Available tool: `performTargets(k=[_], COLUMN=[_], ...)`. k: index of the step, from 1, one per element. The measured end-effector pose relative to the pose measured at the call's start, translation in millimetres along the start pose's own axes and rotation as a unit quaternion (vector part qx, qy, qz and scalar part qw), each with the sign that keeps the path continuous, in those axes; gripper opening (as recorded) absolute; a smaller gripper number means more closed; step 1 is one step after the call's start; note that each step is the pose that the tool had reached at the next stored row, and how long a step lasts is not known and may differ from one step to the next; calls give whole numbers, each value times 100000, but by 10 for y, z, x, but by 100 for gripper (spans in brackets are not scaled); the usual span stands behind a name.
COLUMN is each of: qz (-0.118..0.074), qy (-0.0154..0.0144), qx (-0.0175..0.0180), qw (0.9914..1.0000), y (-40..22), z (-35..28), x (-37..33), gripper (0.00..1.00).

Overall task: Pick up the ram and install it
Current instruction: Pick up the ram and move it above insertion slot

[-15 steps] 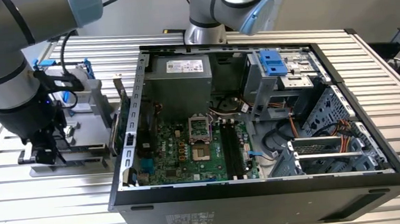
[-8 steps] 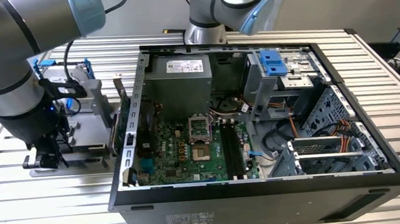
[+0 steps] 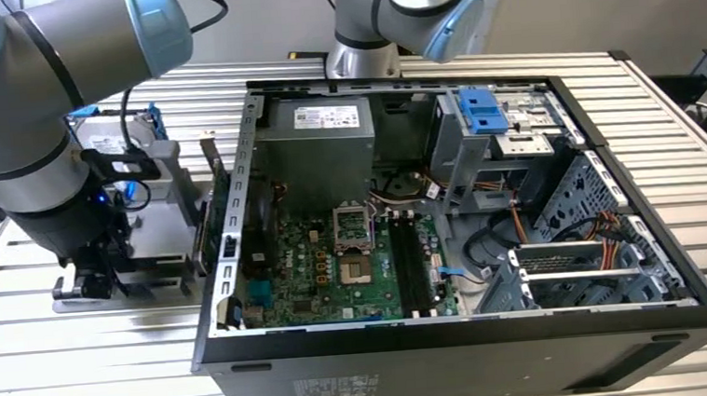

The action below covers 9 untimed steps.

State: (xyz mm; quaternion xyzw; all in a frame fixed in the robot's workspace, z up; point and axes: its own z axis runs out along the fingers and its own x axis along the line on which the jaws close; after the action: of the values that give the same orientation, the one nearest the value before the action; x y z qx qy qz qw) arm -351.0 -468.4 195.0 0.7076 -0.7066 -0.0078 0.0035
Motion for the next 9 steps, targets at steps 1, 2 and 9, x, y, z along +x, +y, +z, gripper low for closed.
performTargets(k=[1, 2, 9], qz=[-1, 2, -46], qy=[16, 20, 24], qx=[3, -3, 4], qw=[100000, 100000, 100000], y=[0, 0, 0], z=[0, 0, 13], x=[0, 0, 46], gripper=[100, 100, 100])
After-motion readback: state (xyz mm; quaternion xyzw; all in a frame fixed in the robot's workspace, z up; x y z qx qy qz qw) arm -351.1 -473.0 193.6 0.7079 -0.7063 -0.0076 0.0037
